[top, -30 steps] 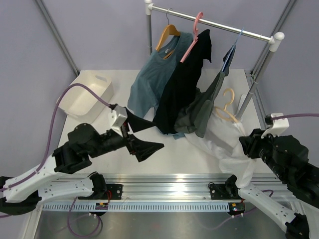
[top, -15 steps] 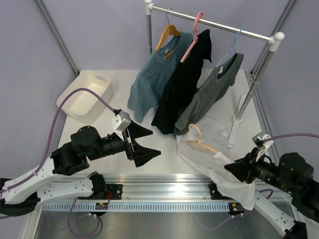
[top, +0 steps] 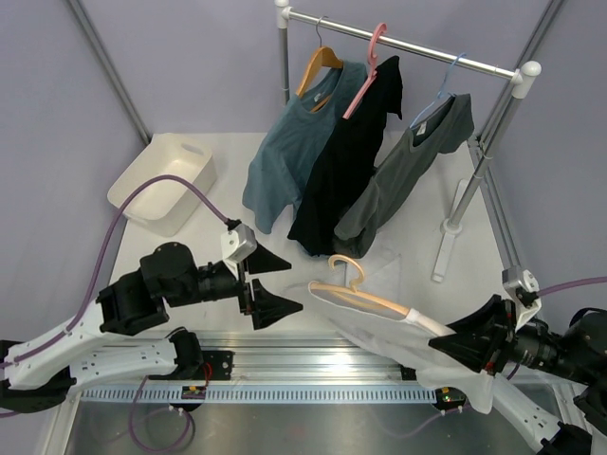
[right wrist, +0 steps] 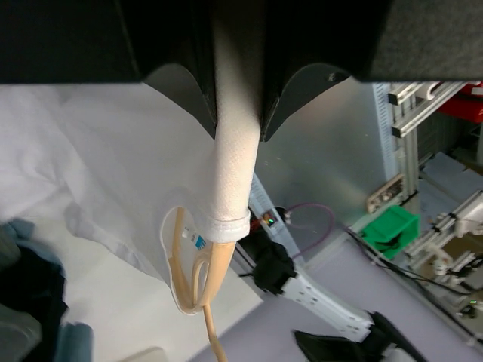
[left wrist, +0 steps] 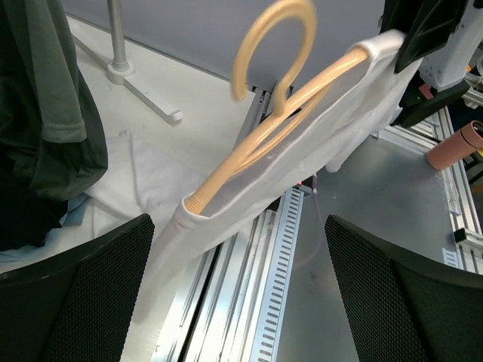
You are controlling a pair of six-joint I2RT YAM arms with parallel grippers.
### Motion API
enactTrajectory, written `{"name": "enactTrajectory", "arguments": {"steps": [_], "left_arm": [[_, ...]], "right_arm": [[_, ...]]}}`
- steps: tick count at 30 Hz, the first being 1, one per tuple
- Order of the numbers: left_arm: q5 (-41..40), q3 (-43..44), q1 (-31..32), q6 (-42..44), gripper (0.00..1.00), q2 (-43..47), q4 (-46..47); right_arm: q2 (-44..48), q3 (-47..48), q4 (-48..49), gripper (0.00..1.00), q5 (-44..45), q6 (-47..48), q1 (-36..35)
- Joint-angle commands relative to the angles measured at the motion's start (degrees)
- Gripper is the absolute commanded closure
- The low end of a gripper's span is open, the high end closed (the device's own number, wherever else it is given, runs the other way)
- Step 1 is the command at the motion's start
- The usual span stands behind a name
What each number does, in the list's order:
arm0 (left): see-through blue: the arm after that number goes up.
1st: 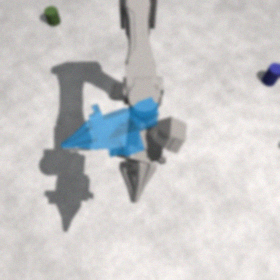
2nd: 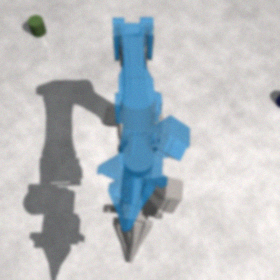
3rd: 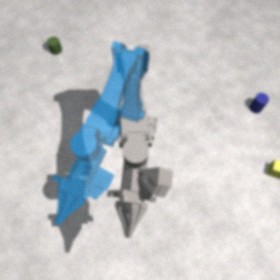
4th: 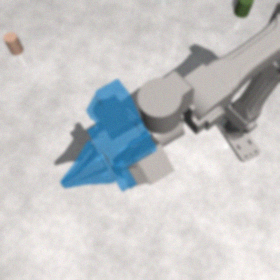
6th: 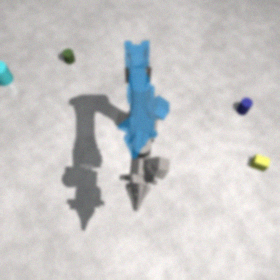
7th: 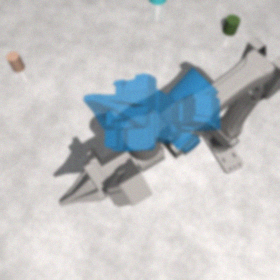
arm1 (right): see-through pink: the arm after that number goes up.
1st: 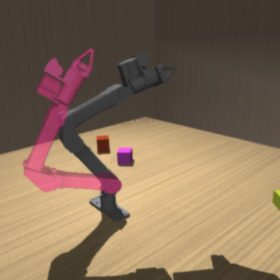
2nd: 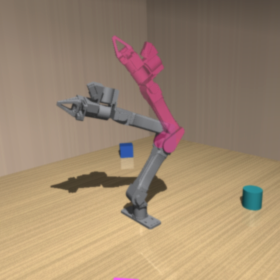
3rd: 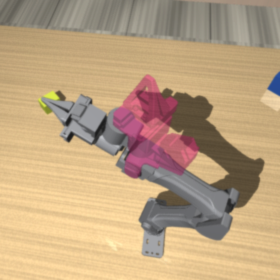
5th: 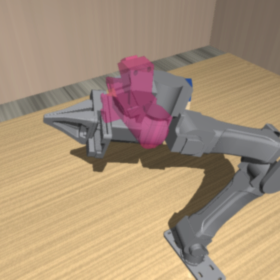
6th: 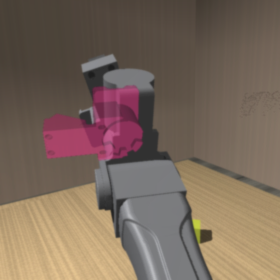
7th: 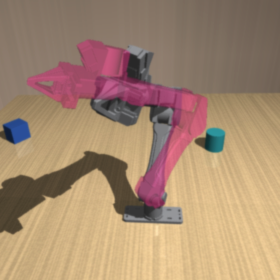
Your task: Remove the t-shirt from the hanger
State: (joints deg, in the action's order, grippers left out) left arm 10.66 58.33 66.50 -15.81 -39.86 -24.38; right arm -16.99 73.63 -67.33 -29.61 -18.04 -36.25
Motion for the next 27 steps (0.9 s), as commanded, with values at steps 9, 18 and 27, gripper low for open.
{"name": "enactTrajectory", "arguments": {"steps": [9, 18, 27], "left_arm": [[12.00, 4.08, 0.21, 2.81, 0.01, -3.73, 3.02], [19.13, 1.88, 0.21, 2.19, 0.12, -5.41, 12.06], [20.28, 1.09, 0.12, 0.79, 0.18, -6.11, 17.08]], "right_arm": [[-1.73, -1.63, 23.38, 1.00, -14.25, -10.17, 0.13], [-2.08, -8.67, 30.85, 1.00, -15.22, -11.14, 0.13], [-1.82, -12.19, 32.61, 1.00, -15.48, -10.08, 0.13]]}}
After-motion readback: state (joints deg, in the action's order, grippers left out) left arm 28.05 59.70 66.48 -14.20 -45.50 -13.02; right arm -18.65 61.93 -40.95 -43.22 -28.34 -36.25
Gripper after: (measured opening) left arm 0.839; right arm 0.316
